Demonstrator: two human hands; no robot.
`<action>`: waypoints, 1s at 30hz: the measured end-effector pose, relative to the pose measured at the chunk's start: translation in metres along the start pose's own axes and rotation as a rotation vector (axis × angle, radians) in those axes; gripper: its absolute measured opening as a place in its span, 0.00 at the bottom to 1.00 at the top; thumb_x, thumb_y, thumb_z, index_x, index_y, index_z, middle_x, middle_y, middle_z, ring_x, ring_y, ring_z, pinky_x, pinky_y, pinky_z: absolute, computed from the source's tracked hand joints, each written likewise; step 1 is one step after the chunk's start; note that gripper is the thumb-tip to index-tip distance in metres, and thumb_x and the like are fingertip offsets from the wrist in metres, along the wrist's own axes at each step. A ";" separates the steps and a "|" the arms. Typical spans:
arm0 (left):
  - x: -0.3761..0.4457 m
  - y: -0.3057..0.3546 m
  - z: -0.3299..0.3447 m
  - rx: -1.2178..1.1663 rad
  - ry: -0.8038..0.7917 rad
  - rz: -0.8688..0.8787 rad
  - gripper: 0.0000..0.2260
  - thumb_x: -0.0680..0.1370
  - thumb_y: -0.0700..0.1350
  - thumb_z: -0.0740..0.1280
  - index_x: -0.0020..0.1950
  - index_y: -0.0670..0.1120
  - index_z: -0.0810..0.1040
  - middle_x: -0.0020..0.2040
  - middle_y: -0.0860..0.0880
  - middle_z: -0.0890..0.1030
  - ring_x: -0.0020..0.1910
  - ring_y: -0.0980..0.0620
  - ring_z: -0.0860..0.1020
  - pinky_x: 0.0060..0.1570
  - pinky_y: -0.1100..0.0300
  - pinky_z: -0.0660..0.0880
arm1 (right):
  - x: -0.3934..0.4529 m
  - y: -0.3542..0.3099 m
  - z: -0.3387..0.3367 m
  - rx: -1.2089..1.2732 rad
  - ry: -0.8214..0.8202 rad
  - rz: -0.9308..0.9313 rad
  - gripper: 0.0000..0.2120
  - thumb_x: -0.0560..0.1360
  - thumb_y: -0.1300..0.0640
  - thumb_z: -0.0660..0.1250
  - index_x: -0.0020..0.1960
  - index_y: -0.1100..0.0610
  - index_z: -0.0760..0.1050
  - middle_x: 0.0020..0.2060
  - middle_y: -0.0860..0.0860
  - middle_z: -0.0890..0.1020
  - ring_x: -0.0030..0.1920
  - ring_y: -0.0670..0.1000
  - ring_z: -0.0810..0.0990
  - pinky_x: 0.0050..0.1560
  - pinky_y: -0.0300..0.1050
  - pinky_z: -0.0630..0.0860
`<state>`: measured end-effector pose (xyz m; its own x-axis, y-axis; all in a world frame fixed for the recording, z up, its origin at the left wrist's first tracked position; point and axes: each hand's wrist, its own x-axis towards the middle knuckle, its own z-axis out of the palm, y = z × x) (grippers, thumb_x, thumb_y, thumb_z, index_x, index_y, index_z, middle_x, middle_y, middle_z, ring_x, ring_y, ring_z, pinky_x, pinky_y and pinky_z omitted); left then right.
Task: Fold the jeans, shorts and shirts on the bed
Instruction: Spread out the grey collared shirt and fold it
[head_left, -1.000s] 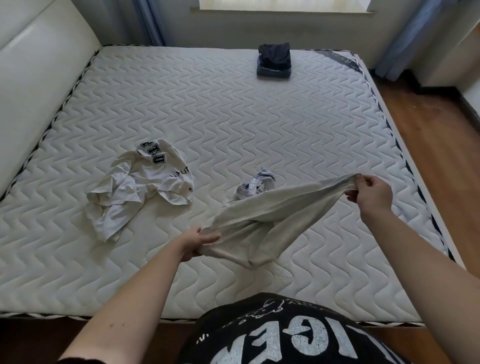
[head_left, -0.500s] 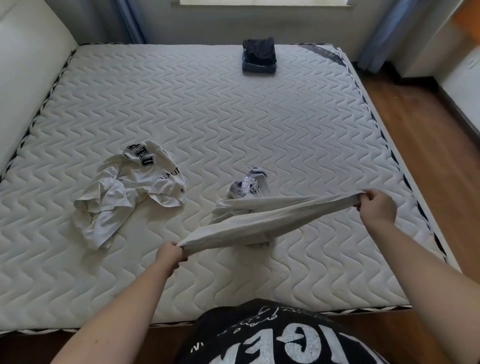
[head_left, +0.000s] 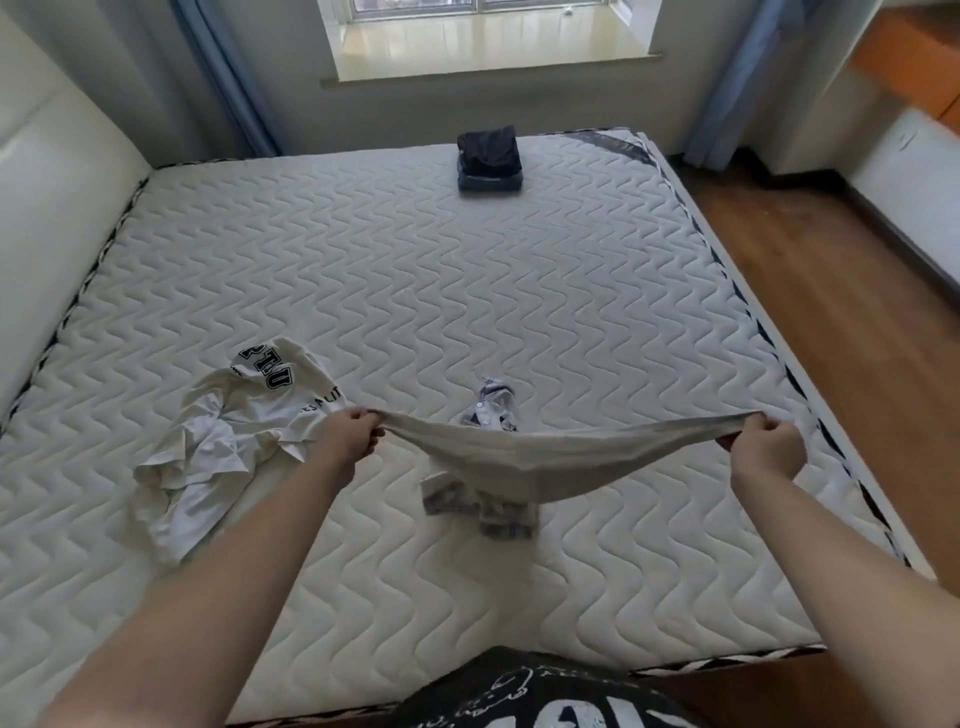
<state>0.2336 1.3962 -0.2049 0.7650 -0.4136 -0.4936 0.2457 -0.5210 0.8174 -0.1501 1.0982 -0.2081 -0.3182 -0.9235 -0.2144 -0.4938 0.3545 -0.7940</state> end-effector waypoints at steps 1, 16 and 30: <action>0.003 0.019 0.006 0.025 0.000 0.035 0.08 0.79 0.36 0.60 0.45 0.40 0.78 0.32 0.44 0.74 0.24 0.55 0.69 0.21 0.69 0.65 | 0.007 -0.010 -0.001 0.019 -0.007 0.003 0.17 0.80 0.54 0.58 0.59 0.63 0.77 0.55 0.62 0.81 0.56 0.64 0.79 0.58 0.56 0.76; 0.017 0.328 -0.015 0.900 0.415 0.450 0.09 0.77 0.39 0.64 0.46 0.39 0.84 0.40 0.40 0.83 0.41 0.41 0.81 0.44 0.53 0.77 | 0.162 -0.298 -0.019 0.486 -0.386 -0.226 0.09 0.80 0.64 0.60 0.48 0.56 0.78 0.47 0.57 0.81 0.40 0.53 0.83 0.44 0.45 0.82; 0.037 0.449 -0.012 -0.061 0.185 0.306 0.05 0.79 0.38 0.67 0.53 0.43 0.81 0.46 0.38 0.82 0.38 0.40 0.85 0.31 0.53 0.82 | 0.202 -0.426 -0.059 0.585 -0.414 -0.296 0.16 0.82 0.66 0.54 0.41 0.53 0.73 0.30 0.51 0.81 0.22 0.41 0.79 0.30 0.33 0.77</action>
<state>0.3795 1.1560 0.1478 0.9019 -0.3987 -0.1660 0.0197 -0.3460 0.9380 -0.0517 0.7692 0.1201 0.1461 -0.9880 -0.0501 0.0332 0.0556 -0.9979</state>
